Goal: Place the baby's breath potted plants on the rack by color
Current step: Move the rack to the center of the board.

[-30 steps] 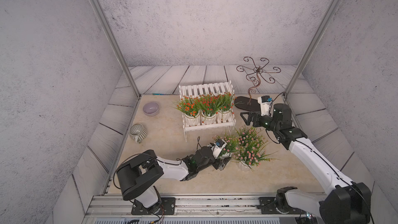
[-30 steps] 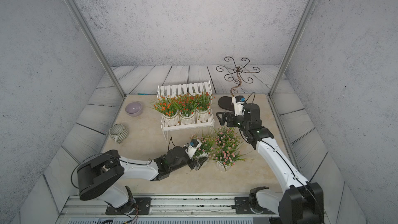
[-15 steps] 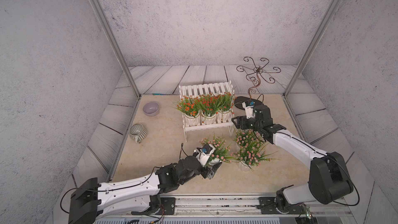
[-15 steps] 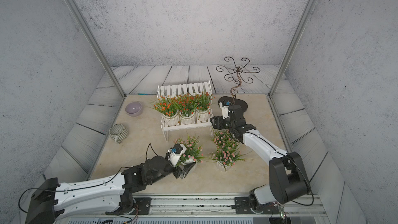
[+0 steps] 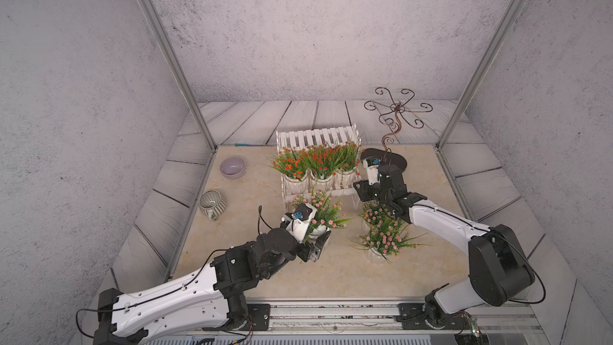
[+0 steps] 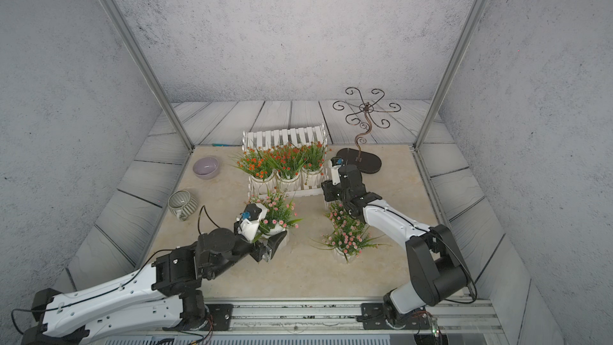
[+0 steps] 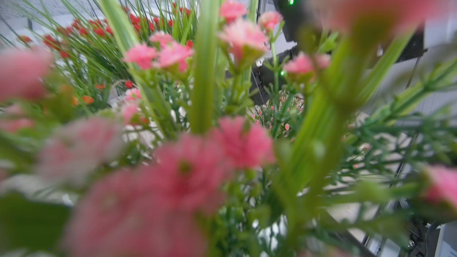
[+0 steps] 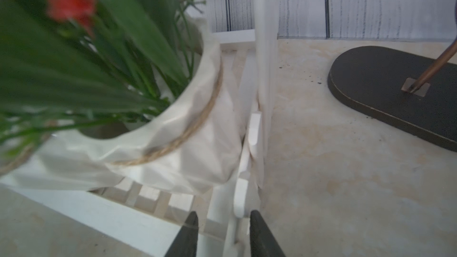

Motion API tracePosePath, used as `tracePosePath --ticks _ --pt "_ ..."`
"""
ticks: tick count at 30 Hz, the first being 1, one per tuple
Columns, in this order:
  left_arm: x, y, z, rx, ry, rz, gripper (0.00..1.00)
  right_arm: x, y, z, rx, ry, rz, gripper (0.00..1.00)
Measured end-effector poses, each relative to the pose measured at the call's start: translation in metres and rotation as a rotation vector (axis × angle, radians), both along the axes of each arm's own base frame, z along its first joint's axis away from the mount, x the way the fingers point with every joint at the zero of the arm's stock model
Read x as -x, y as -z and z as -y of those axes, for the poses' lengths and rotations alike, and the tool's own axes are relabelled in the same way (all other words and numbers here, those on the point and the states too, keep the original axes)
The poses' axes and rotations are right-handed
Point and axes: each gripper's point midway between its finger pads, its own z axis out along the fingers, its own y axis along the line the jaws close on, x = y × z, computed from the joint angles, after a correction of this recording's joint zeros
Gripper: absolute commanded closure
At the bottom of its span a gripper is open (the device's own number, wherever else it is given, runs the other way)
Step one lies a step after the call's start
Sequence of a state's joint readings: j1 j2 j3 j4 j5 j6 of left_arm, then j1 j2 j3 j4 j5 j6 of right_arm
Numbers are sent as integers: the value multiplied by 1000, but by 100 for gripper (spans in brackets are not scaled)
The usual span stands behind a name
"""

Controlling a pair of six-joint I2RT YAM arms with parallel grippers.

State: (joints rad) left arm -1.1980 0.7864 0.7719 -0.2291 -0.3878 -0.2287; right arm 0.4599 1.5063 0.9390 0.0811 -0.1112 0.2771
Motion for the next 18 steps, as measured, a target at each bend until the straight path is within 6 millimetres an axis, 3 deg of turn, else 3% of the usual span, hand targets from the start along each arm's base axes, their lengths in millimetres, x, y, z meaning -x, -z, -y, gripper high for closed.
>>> tracePosePath --ticks 7,11,18 --pt "-15 -74 -10 -1 -81 116 35 -2 2 3 23 36 7 85" --pt "-40 -112 -19 -7 -172 162 35 -4 1 5 18 63 11 89" --pt "-95 -140 -48 -18 -338 162 35 -3 1 2 18 61 22 93"
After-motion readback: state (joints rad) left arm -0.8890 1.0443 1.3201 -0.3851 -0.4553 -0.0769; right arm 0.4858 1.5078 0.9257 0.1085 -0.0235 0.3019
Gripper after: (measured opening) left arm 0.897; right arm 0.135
